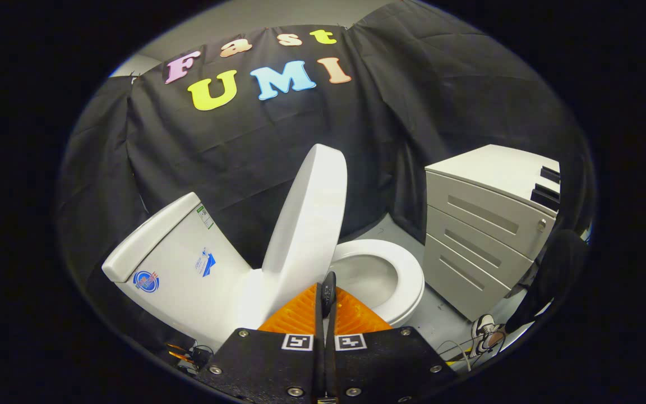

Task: Open the toilet lid.

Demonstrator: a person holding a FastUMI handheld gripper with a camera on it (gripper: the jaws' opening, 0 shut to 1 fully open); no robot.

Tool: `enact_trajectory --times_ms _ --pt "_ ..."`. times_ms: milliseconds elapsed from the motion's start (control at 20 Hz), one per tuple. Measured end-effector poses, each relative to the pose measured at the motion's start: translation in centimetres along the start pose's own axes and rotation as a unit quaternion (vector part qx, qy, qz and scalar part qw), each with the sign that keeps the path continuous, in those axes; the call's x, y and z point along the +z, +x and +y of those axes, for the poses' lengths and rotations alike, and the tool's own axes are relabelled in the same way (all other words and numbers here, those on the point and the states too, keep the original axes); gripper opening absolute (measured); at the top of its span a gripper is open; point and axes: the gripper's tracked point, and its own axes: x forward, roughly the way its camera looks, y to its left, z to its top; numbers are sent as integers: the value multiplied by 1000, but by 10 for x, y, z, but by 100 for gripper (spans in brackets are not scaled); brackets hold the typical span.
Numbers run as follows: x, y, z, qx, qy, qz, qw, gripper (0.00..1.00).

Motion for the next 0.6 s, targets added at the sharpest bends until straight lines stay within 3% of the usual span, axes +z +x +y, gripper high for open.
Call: enact_trajectory --times_ms 600 --pt "18 -19 59 17 -85 -28 996 0"
